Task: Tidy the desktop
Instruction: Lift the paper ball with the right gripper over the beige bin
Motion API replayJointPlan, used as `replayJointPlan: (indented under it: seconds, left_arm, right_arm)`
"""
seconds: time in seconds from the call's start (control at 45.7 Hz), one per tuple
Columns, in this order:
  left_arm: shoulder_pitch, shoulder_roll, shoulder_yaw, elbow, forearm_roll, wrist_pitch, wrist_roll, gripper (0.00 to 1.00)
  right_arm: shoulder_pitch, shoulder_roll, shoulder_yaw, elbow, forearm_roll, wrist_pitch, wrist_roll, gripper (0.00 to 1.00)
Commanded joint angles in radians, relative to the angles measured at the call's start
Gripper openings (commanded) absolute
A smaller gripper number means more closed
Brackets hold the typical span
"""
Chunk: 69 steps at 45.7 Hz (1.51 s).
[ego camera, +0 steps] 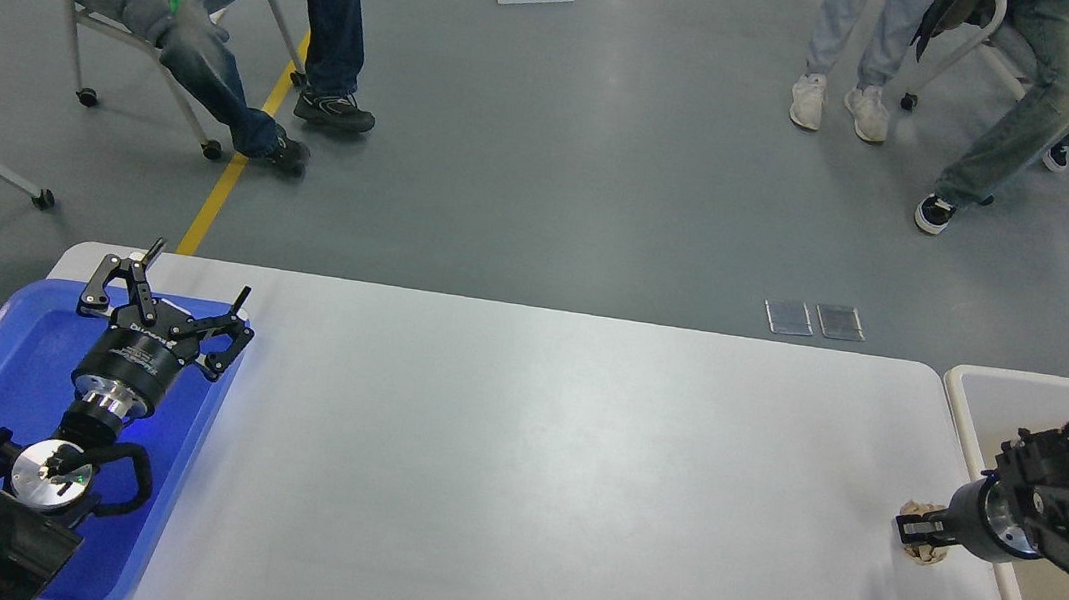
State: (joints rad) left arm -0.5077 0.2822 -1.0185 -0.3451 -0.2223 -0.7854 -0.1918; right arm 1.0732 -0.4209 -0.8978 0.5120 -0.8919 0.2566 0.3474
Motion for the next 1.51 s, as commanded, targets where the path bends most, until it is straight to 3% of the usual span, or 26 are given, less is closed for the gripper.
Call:
replayJointPlan:
  seconds: [0.0,0.241,0.438,0.897,1.488]
  left_arm:
    - [0.000,0.000,0.000,0.000,0.000,0.000,0.000,1.00]
    - [0.000,0.000,0.000,0.000,0.001,0.000,0.000,1.00]
    - [0.000,0.000,0.000,0.000,0.000,0.000,0.000,1.00]
    - [0.000,0.000,0.000,0.000,0.001,0.000,0.000,1.00]
    - [0.000,0.000,0.002,0.000,0.001,0.000,0.000,1.00]
  right_arm:
    - [0.169,-0.088,-0.075,0.187,0.001,0.009,-0.002,0.00]
    - [0.450,-0.199,-0.193,0.448,-0.001,0.052,-0.001,0.00]
    - [0.645,-0.226,-0.248,0.566,-0.001,0.127,-0.002,0.00]
    - [1.047,-0.262,-0.266,0.689,0.015,0.529,-0.004,0.00]
    - [1.271,-0.259,-0.352,0.688,0.219,0.529,-0.004,0.00]
